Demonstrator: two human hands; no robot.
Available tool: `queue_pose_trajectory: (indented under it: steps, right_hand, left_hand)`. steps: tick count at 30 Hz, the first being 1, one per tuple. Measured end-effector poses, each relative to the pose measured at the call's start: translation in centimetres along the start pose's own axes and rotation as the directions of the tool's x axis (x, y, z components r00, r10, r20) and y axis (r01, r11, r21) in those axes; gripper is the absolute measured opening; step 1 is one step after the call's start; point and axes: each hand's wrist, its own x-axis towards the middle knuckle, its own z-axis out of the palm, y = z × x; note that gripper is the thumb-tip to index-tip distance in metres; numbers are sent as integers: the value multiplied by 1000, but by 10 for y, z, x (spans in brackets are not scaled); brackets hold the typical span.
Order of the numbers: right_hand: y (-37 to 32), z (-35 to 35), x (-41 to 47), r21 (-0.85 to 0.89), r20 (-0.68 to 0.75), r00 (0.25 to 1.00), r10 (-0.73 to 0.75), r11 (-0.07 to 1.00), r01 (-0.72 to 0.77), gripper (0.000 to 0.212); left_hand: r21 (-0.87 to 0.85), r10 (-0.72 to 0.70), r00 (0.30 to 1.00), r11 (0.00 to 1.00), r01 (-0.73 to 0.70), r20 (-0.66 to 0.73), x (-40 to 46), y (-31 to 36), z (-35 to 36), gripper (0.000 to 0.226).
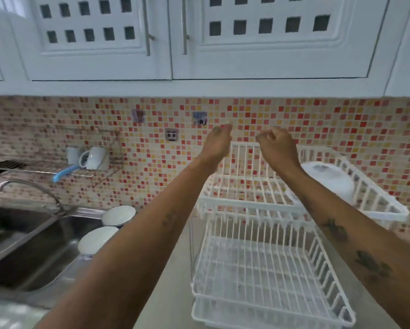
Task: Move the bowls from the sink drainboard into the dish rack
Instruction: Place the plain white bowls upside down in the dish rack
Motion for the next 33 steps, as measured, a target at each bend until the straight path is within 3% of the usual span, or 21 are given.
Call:
queue_pose_trajectory:
  steps: [2, 6, 11, 15, 20, 28, 33]
  right_hand:
    - [-23, 34, -6, 146, 40, 999, 23, 989, -29, 21]
    - [-60, 98, -24, 359, 104, 993, 57, 929, -91, 20]
    - [-90, 166, -51, 522, 207, 978, 8, 844, -118, 28]
    - [-84, 226, -67, 463, 368, 930, 4, 866, -187, 34]
    - [-37, 296, -82, 366, 532, 826, 188, 828, -425, 27]
    - [53, 368, -99, 268, 549, 711, 440, 713, -648, 17]
    - [86, 400, -110, 188, 545, 658, 519, 689, -700, 33]
  left_hand:
    - [-66, -3, 995, 998, -3, -95, -1, -2, -37, 25]
    - [-159, -22, 968, 987, -19, -251, -12, -22, -108, 36]
    - [-227, -170, 905, 970, 85, -390, -28, -63, -186, 40]
    - [-274, -296, 854, 943, 190, -427, -44, -107, -230, 43]
    - [-346, -464, 744, 880, 325, -480, -62, -178, -271, 47]
    - [-426, -687, 563, 726, 539, -460, -83, -286, -304, 56]
    - [-479, -696, 520, 718, 504, -495, -85, -326, -304, 63]
